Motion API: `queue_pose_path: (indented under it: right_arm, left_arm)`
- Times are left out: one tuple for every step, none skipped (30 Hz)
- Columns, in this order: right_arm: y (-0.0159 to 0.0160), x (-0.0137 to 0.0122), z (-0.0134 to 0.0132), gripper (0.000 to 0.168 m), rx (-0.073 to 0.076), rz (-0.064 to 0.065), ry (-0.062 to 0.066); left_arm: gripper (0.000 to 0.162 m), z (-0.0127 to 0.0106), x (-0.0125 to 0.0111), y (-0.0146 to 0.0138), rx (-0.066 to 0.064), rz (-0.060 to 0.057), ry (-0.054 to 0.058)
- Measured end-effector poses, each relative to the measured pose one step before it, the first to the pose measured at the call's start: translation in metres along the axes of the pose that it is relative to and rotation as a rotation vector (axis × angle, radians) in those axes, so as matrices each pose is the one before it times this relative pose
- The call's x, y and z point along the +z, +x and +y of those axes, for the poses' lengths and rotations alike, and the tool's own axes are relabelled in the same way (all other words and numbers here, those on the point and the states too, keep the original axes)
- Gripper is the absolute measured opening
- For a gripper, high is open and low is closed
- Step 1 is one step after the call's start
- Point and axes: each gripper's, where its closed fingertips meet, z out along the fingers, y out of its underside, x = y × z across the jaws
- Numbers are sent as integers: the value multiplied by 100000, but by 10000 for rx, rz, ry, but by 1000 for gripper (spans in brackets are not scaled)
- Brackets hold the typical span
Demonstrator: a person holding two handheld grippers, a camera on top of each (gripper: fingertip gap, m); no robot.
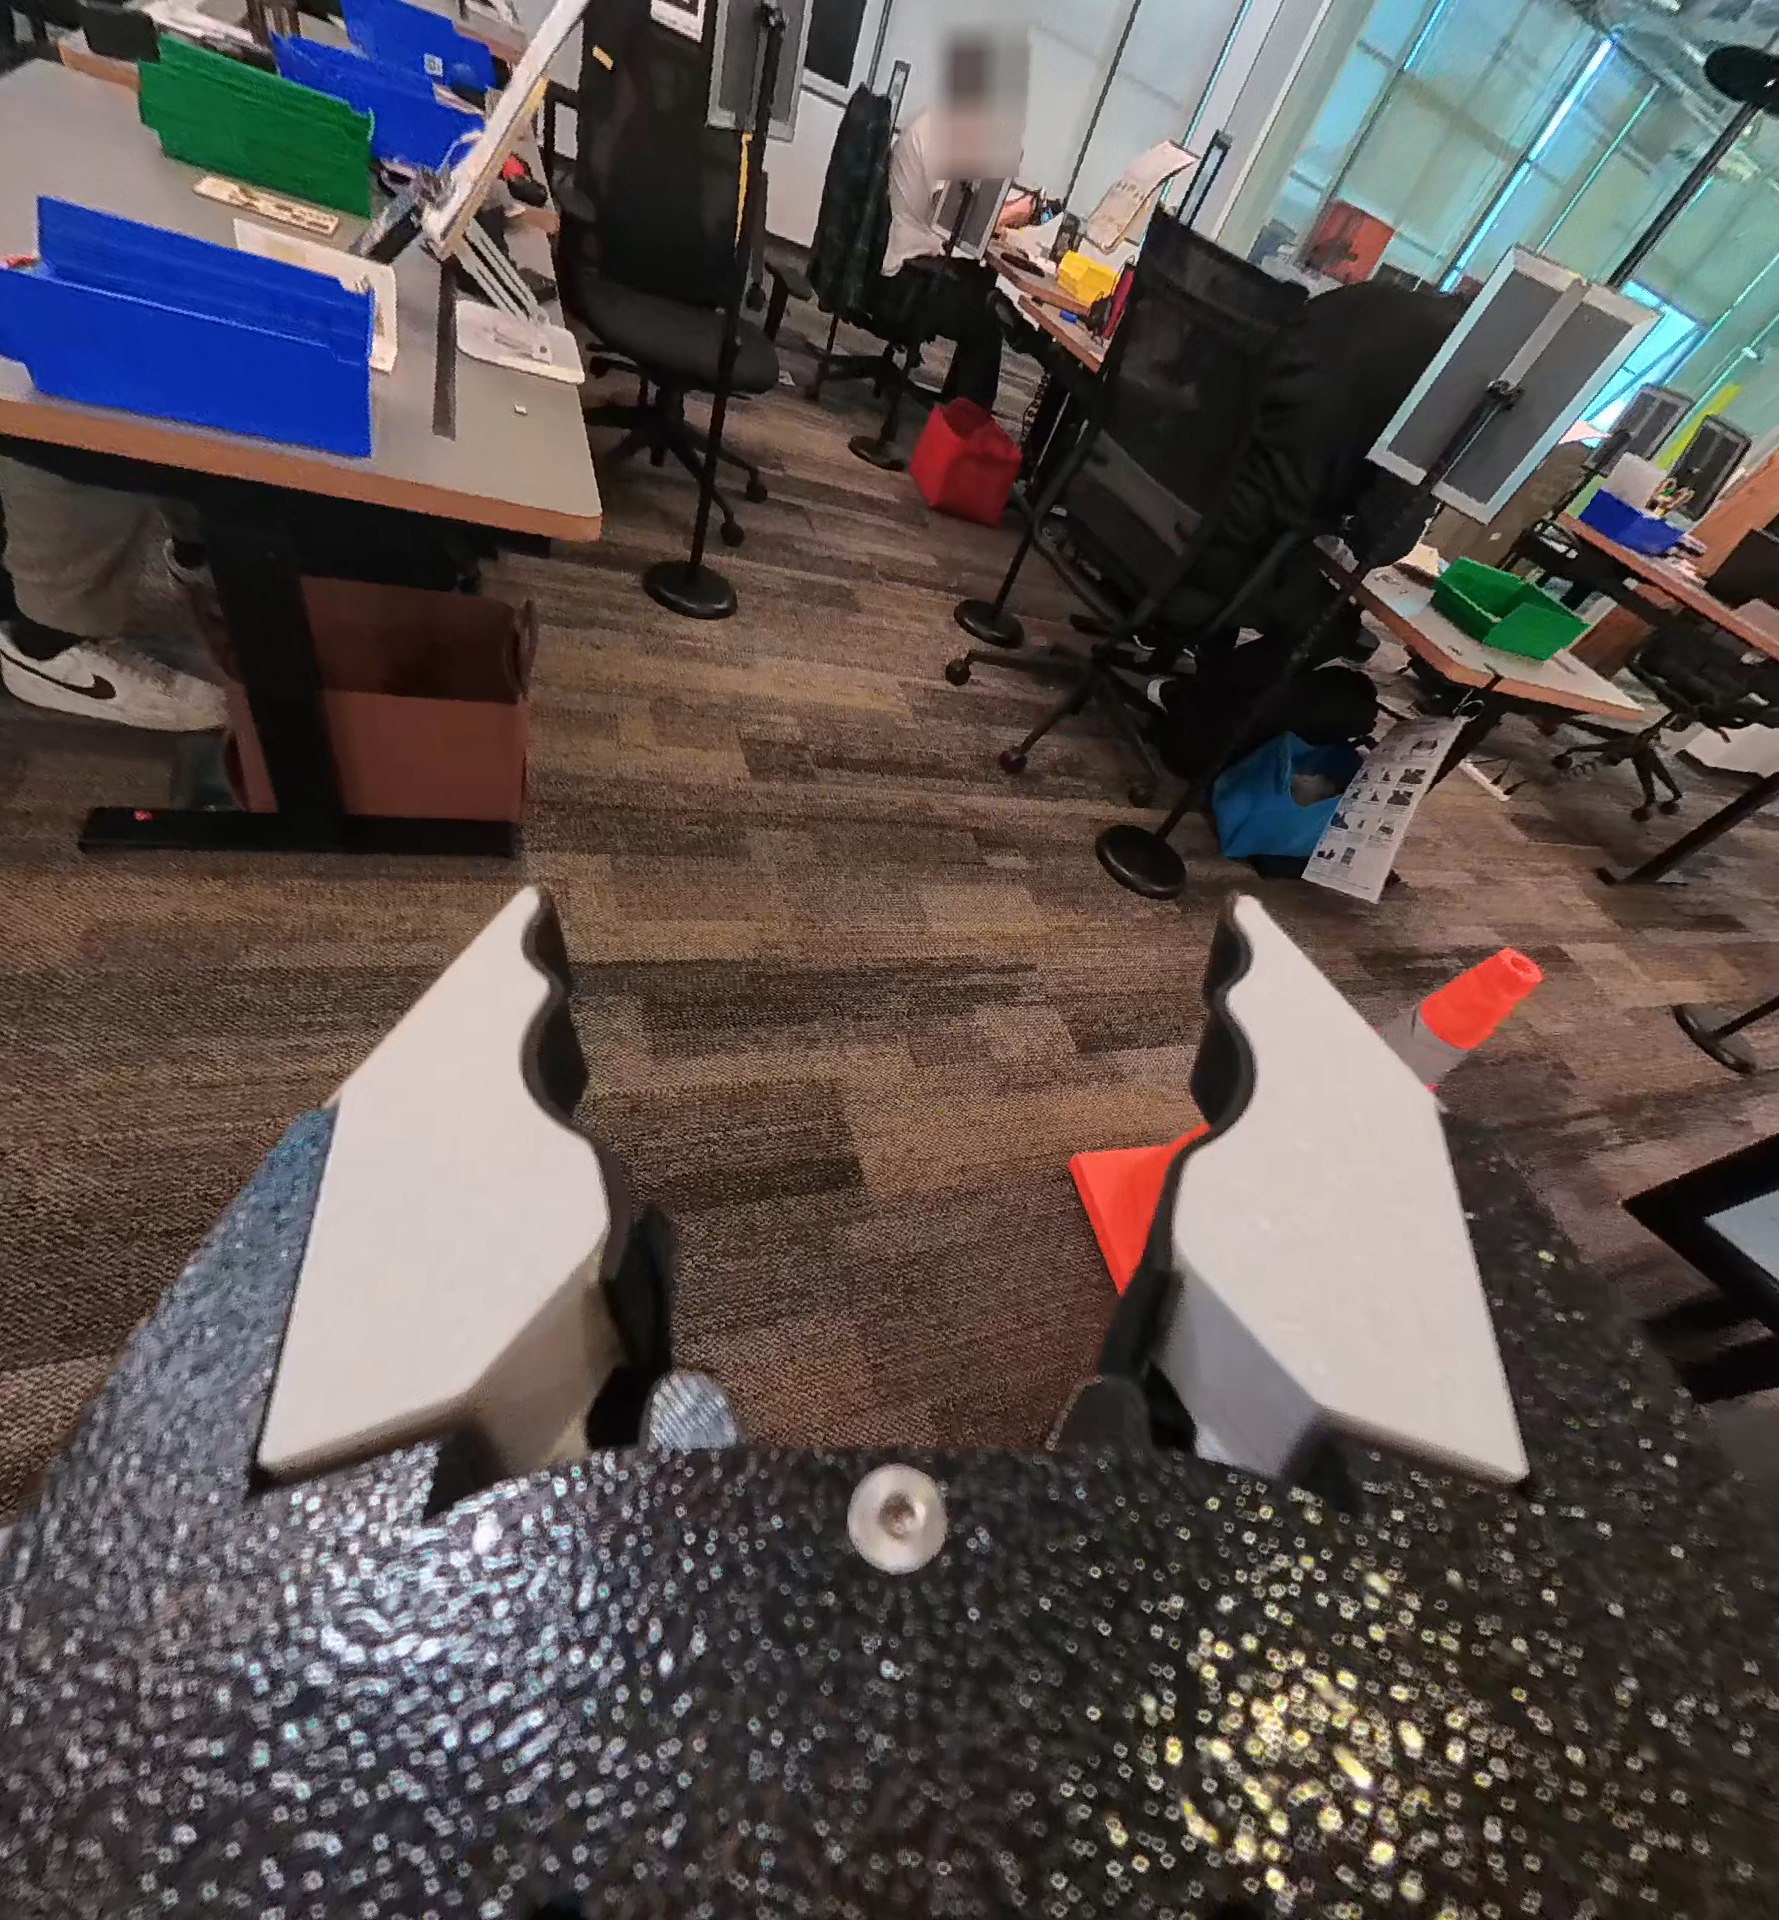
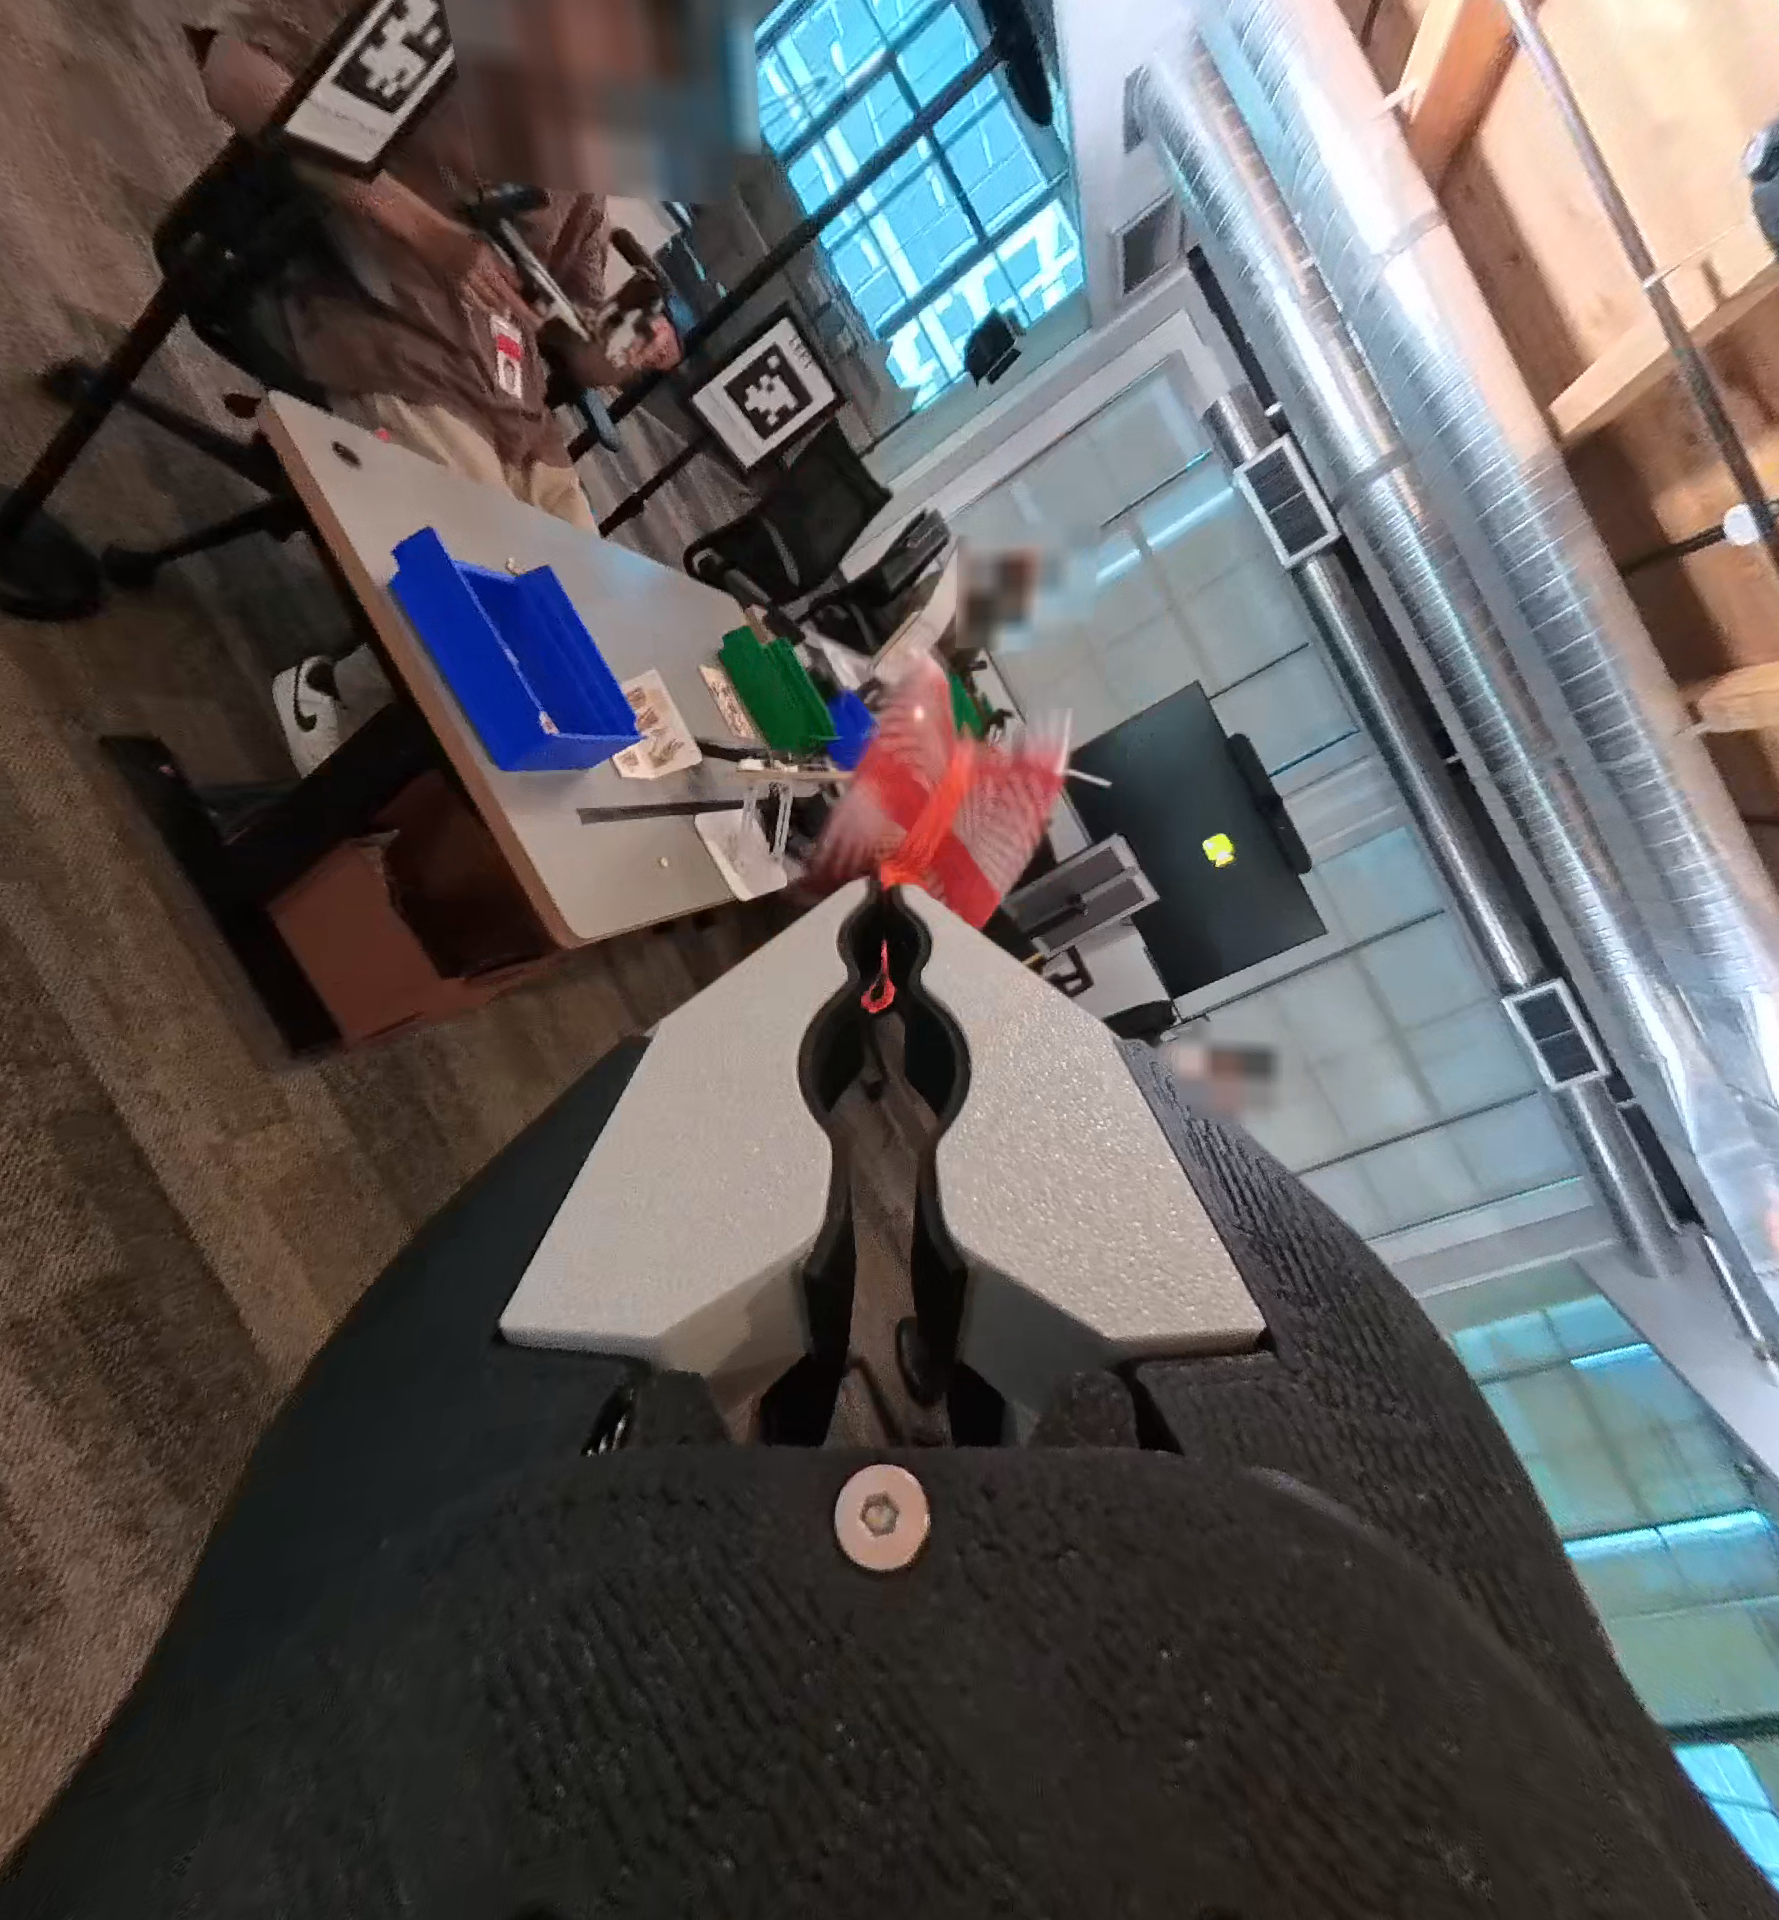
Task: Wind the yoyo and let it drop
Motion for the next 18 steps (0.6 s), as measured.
queue_pose_path:
  right_arm:
    - [-1099, 6, 498, 0, 84, -224, -70]
    - [-1268, 170, 488, 0, 111, -266, -73]
    - [-1232, 212, 659, 0, -24, -187, -156]
    - [-1297, 317, 767, 0, -79, -168, -225]
    - [-1419, 387, 808, 0, -47, -225, -224]
    - [-1571, 579, 993, 0, -11, -272, -267]
    - [-1436, 609, 960, 0, -20, -256, -306]
    - [-1709, 648, 1192, 0, -4, -356, -334]
    - [-1812, 728, 1198, 0, 62, -384, -281]
    - [-1809, 757, 1089, 0, 54, -393, -272]
    - [-1775, 809, 1210, 0, 16, -364, -306]
    - [-1661, 824, 1067, 0, -2, -335, -265]
    - [-1419, 851, 953, 0, -50, -254, -255]
    - [-1165, 791, 789, 0, -55, -237, -250]
    - [-830, 680, 487, 0, -54, -238, -187]
    - [-301, 391, 179, 0, -114, -109, -127]
    - [518, -73, -379, 0, -223, 67, 2]
    - [1457, -592, -1002, 0, -244, 243, 150]
  left_arm:
    - [119, -219, -120, 137, 16, 11, 29]
    - [119, -86, -151, 136, -9, 16, 9]
    - [119, -1, -173, 38, -11, 3, -9]
    - [119, 53, -144, 15, 0, -21, -27]
    - [119, 207, 50, -140, -3, -37, -55]
    - [119, 210, -460, 18, -9, -41, -58]
    - [119, 248, -138, -101, -16, -50, -49]
    - [119, 303, -153, -121, -25, -69, -54]
    - [119, 237, -285, -75, -30, -64, -46]
    - [119, 278, -277, -94, -24, -55, -34]
    - [119, 263, -225, -74, -34, -40, -45]
    - [119, 278, -272, -71, -31, -23, -59]
    - [119, 202, -187, -130, -16, -44, -40]
    - [119, 196, -182, -126, -18, -40, -47]
    - [119, 162, -161, -99, -19, -28, -48]
    - [119, 104, -120, -78, -12, -36, -36]
    - [119, 100, -143, -111, 0, -36, -24]
    - [119, 34, -172, -86, 4, -27, -1]
